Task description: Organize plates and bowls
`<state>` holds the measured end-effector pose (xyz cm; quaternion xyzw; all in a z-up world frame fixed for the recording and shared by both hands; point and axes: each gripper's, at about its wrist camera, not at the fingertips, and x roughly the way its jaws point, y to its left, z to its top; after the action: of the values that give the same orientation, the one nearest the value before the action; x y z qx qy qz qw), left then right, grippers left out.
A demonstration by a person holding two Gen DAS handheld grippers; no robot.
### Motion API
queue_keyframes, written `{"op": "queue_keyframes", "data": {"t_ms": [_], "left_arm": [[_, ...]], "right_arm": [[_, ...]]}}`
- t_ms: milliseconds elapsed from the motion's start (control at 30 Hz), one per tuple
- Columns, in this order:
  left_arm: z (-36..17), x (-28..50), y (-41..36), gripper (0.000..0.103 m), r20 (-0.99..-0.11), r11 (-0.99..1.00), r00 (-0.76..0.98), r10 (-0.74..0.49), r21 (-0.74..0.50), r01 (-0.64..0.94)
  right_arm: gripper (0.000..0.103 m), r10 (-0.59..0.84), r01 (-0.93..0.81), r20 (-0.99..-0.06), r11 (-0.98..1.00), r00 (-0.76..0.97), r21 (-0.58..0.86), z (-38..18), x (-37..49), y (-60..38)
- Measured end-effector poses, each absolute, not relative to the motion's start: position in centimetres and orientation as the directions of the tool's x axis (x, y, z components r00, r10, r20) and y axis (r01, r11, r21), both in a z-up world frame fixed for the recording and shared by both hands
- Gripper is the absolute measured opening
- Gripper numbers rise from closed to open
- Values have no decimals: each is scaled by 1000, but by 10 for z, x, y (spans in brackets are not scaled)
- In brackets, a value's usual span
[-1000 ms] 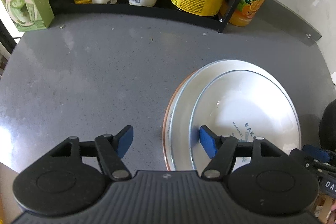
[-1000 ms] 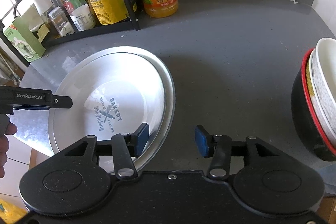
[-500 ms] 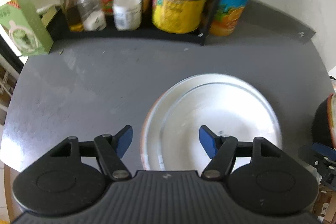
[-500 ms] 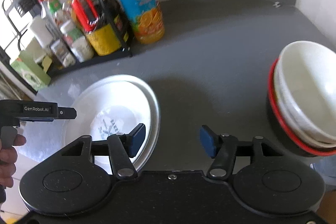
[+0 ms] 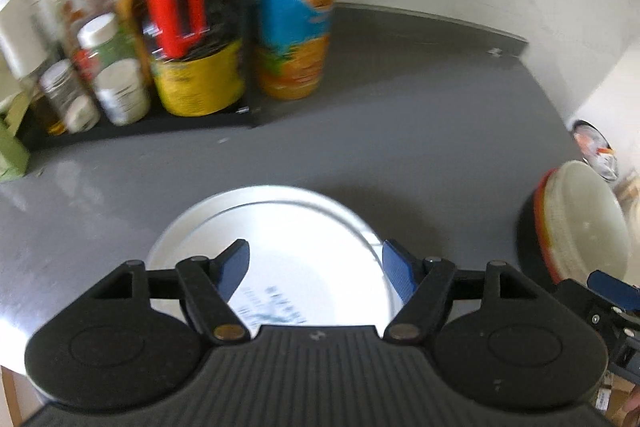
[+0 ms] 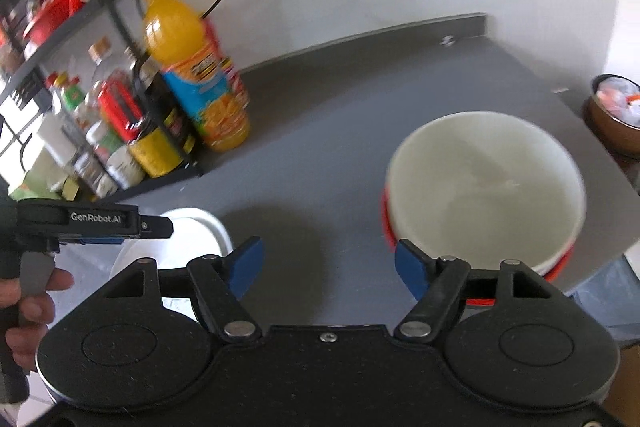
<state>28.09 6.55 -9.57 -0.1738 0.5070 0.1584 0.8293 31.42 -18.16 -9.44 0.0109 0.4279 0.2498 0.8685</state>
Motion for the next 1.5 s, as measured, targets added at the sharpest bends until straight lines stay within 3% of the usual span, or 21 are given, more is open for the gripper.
{"op": "queue_keyframes", "data": {"t_ms": [533, 833, 1300, 1500], "left_arm": [[-71, 343, -33, 72, -862, 932, 507, -10, -192, -308], [-76, 364, -75, 72, -857, 942, 513, -47, -208, -262], [-117, 379, -86, 71, -878, 917, 476, -50, -229, -326], [-136, 382, -78, 61, -878, 881, 470, -91, -291, -372]], "right_arm": [[81, 345, -239, -651, 939, 676, 248, -62, 339, -292], [81, 299, -132, -684, 949, 666, 287, -80, 349, -344], [81, 366, -66, -744, 914, 559, 400, -130, 372, -347], [70, 382, -25, -773, 902, 506, 430, -151, 386, -335]]}}
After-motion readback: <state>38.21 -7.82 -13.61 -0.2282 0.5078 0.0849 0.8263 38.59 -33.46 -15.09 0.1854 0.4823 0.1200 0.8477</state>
